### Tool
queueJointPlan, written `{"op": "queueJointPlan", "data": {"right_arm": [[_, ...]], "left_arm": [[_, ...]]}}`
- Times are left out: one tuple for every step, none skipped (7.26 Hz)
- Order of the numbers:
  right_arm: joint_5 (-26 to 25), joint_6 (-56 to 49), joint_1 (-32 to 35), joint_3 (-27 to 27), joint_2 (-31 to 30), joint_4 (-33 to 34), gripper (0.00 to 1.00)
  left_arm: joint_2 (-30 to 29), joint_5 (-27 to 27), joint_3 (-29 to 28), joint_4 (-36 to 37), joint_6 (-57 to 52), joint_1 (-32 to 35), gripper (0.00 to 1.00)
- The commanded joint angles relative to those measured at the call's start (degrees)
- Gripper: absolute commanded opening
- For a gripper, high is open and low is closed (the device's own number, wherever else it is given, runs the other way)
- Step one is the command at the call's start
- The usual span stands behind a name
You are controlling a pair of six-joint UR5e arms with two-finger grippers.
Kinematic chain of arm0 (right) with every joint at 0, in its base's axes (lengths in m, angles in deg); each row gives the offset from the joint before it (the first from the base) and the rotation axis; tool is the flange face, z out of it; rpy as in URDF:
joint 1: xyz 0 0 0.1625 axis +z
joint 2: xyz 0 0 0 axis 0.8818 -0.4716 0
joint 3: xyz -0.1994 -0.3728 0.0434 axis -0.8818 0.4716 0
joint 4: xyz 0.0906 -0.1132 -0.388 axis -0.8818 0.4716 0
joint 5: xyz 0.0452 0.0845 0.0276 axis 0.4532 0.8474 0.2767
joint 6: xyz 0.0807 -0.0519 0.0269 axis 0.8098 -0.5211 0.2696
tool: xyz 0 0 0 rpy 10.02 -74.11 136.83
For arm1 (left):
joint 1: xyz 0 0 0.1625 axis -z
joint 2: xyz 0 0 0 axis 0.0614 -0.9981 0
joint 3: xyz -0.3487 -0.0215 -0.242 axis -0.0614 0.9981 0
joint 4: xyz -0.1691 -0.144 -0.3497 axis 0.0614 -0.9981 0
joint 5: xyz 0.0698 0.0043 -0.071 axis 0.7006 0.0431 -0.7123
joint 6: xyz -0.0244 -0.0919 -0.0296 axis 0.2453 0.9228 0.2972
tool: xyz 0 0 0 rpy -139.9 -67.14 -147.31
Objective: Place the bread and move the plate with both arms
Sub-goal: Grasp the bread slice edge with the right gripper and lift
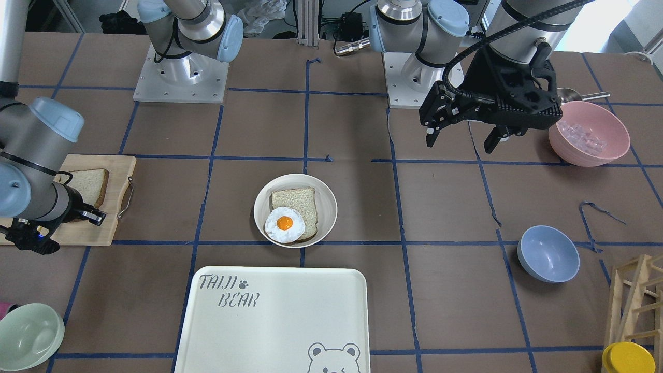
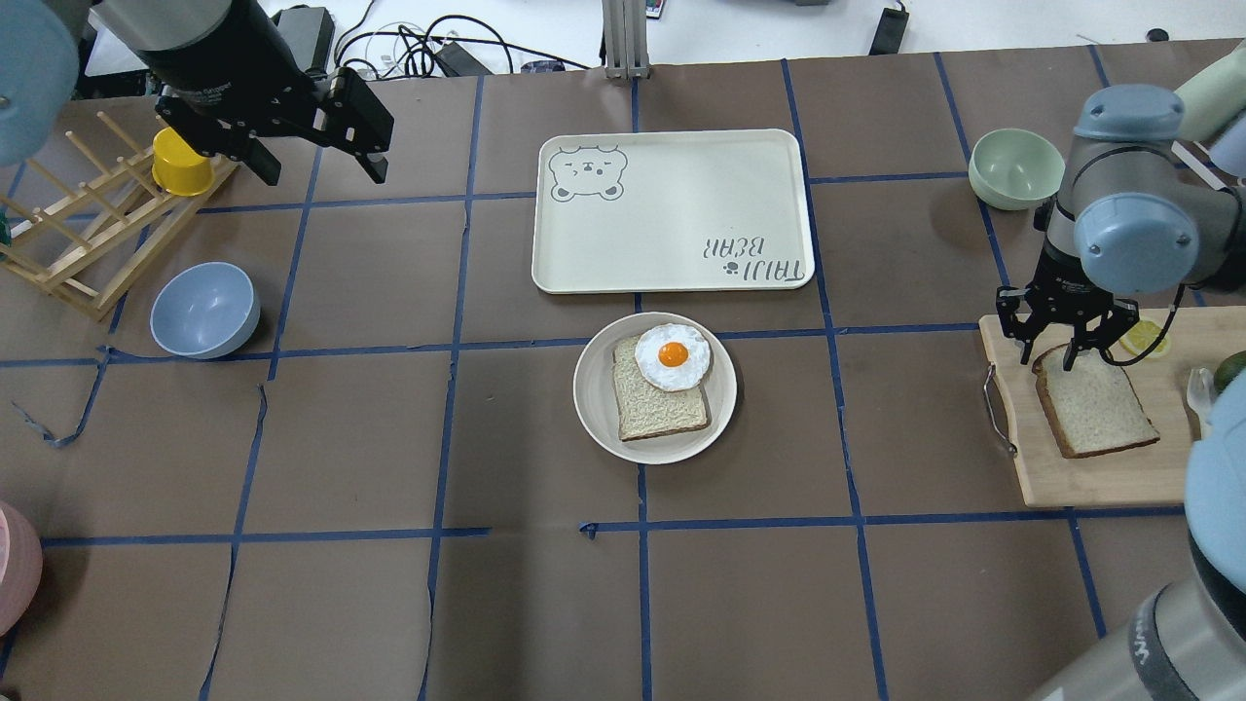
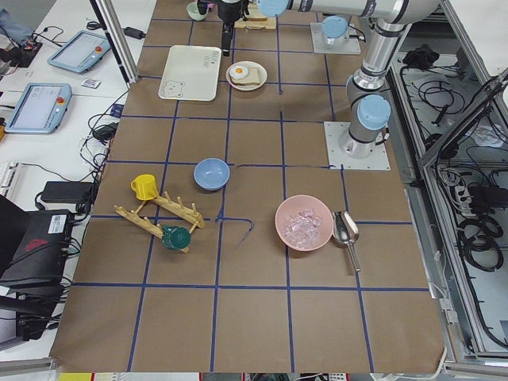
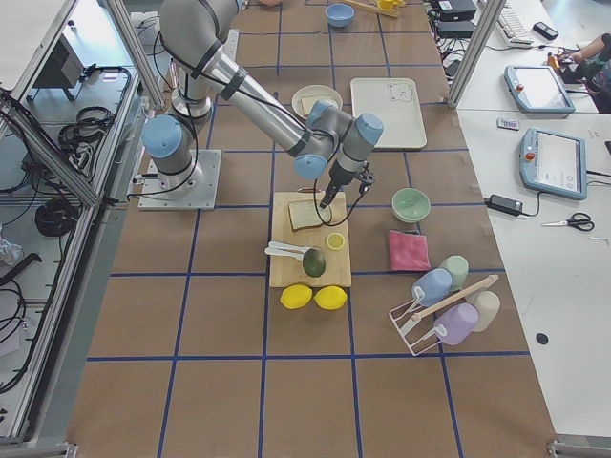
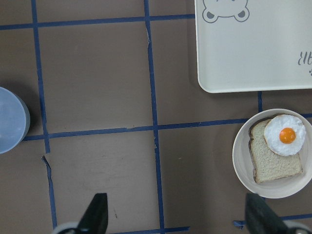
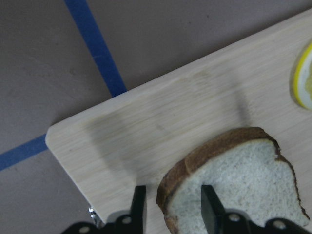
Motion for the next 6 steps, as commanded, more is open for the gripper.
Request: {"op": "queueJointPlan", "data": {"right_arm": [[0.3, 0.1, -0.7, -0.1, 0.0, 0.0, 0.19], [0.7, 0.0, -1.7, -0.1, 0.0, -0.2, 0.00], [0.7, -0.3, -1.7, -0.1, -0.1, -0.4, 0.00], [0.7, -0.8, -1.8, 0.0, -0.4, -0.7, 0.00], [0.7, -0.5, -1.8, 0.1, -0.9, -1.1, 0.00], [0.7, -0.3, -1.8, 0.6, -1.6, -2.6, 0.00]], "left_arm": [[0.0, -0.1, 0.0, 0.0, 0.0, 0.0, 1.00], [0.0, 0.0, 0.0, 0.0, 0.0, 0.0, 1.00], [0.0, -0.1, 0.0, 0.0, 0.0, 0.0, 1.00], [0.0, -0.1, 0.0, 0.0, 0.0, 0.0, 1.00], [0.0, -0.1, 0.0, 0.0, 0.0, 0.0, 1.00], [0.0, -0.1, 0.0, 0.0, 0.0, 0.0, 1.00]]}}
